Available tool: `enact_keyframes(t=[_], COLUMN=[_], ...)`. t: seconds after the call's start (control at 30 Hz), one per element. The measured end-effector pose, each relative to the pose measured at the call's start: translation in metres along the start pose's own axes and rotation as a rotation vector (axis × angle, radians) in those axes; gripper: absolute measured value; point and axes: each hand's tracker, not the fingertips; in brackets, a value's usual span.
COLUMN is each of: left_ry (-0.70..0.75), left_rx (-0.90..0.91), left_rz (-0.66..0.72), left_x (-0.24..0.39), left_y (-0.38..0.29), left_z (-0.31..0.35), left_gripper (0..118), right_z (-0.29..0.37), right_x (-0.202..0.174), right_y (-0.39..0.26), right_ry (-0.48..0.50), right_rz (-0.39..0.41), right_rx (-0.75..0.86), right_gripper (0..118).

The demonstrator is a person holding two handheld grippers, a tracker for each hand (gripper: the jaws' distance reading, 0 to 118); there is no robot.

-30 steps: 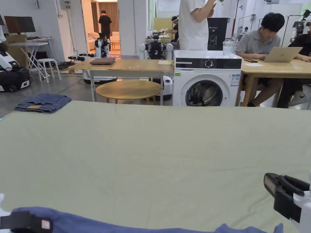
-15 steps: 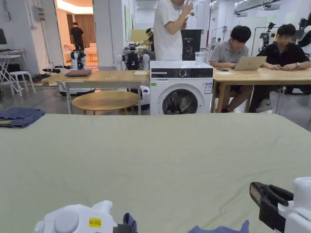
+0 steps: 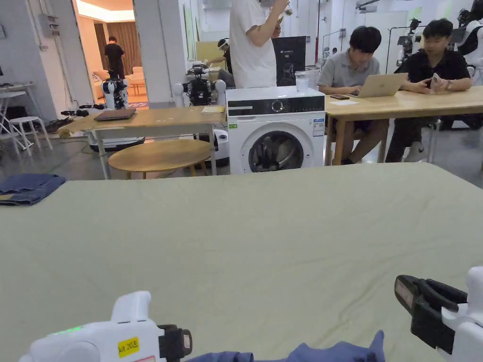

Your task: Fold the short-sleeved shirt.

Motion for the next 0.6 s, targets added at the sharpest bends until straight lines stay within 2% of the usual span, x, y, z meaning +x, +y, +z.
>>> enact_keyframes(t=[0.1,0.2,0.43,0.6], left_ry=[-0.129,-0.139,-0.253,-0.399], left_rx=[-0.151,-0.248,-0.205,-0.033], left_rz=[0.067,0.007,0.024,0.215], left_x=[0.011,0.037,0.043,-0.018], left_y=[-0.032,-0.062,-0.041,-0.008], left_z=[-0.042,-0.073,-0.057,0.001], left_gripper=[0,0,0,0], right_z=[0.001,0.001,0.003,-0.005], right_x=[-0.004,-0.005,-0.005,-0.007], right_y=[-0.004,-0.007,-0.005,-0.005], right_ry=[0.014,0.016,0.011,0.020], right_rz=[0.000,0.003,0.021,0.001], right_rx=[-0.010,-0.020,-0.018,-0.021], right_gripper=[0,0,0,0])
